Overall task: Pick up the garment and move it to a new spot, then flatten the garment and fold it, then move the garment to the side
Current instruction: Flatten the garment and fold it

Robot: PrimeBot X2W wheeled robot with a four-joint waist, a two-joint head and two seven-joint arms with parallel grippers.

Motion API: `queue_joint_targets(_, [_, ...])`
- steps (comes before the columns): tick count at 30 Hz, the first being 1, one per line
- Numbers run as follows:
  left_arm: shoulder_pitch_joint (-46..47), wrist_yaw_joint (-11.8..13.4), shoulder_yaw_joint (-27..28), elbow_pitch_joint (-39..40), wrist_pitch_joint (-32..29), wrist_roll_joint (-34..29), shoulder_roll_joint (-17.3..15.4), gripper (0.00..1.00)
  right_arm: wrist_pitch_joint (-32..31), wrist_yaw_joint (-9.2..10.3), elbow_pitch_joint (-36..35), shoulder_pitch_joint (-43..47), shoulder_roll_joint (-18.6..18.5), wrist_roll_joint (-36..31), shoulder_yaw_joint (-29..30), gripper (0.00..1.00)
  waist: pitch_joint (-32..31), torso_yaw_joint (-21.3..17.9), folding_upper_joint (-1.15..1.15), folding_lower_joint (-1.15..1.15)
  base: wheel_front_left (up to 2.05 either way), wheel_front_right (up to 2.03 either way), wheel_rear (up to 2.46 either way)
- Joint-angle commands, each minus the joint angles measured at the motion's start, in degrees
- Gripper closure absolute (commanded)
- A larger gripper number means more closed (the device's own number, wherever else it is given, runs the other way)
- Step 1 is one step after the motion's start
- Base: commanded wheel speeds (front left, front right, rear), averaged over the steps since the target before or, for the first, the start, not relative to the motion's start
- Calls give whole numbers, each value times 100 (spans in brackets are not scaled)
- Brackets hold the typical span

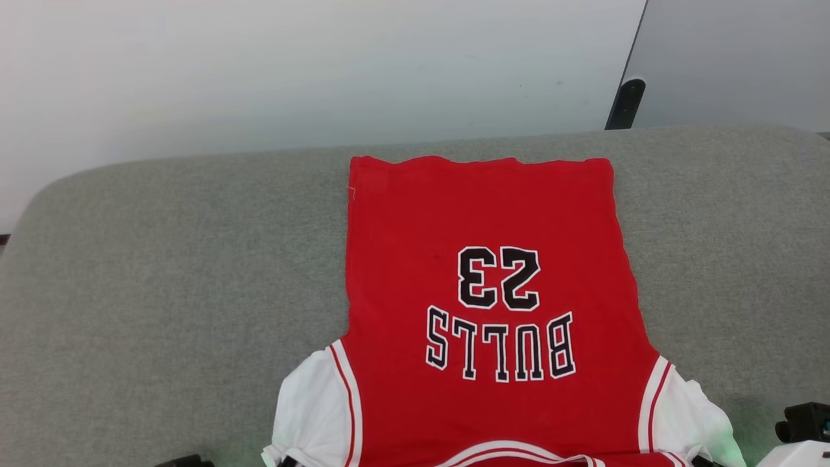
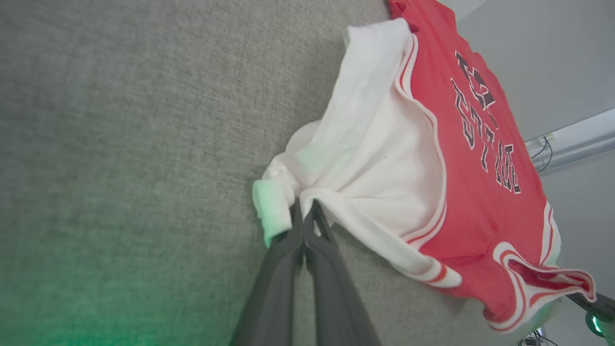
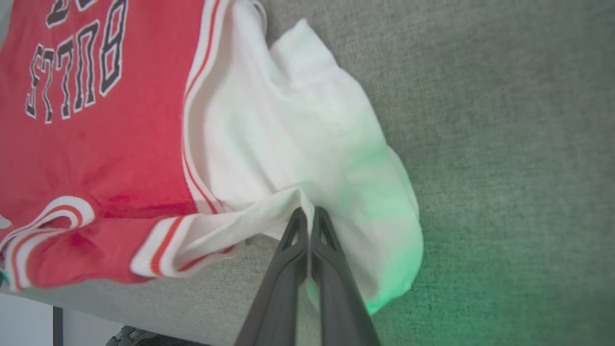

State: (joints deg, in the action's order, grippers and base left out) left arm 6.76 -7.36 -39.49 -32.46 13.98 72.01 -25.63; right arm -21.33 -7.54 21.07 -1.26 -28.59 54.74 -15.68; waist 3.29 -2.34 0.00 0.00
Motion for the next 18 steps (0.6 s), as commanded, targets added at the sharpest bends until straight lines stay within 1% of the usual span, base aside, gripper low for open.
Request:
queue_joint_targets(1, [-43, 65, -55, -198, -51, -21, 16, 100, 4, 7, 66, -46, 39, -57, -53, 100, 15, 5, 0, 0, 0, 0, 0])
queue_joint_targets(8, [105, 39, -202, -520, -55, -66, 115, 100, 116, 7, 295, -161, 81, -151, -254, 100, 25, 8, 0, 0, 0, 0, 0])
queue_joint_targets(14, [204, 29, -323, -587, -40, -85, 138, 100, 222, 7, 342, -256, 13, -176, -414, 100, 56, 14, 0, 0, 0, 0, 0])
queue_joint_targets(15, [223, 29, -333, -560, -28, -89, 134, 100, 267, 7, 318, -284, -5, -199, -431, 73, 64, 12, 0, 0, 0, 0, 0])
queue_joint_targets(16, [240, 28, -341, -532, -19, -88, 130, 100, 310, 7, 294, -310, -28, -213, -437, 19, 71, 8, 0, 0, 0, 0, 0])
queue_joint_targets(17, [256, 28, -352, -500, -9, -97, 118, 100, 321, 7, 251, -325, -56, -208, -430, 0, 82, 2, 0, 0, 0, 0, 0])
queue_joint_targets(18, [275, 27, -357, -465, -2, -116, 103, 100, 326, 7, 184, -358, -77, -163, -385, 0, 96, -5, 0, 0, 0, 0, 0])
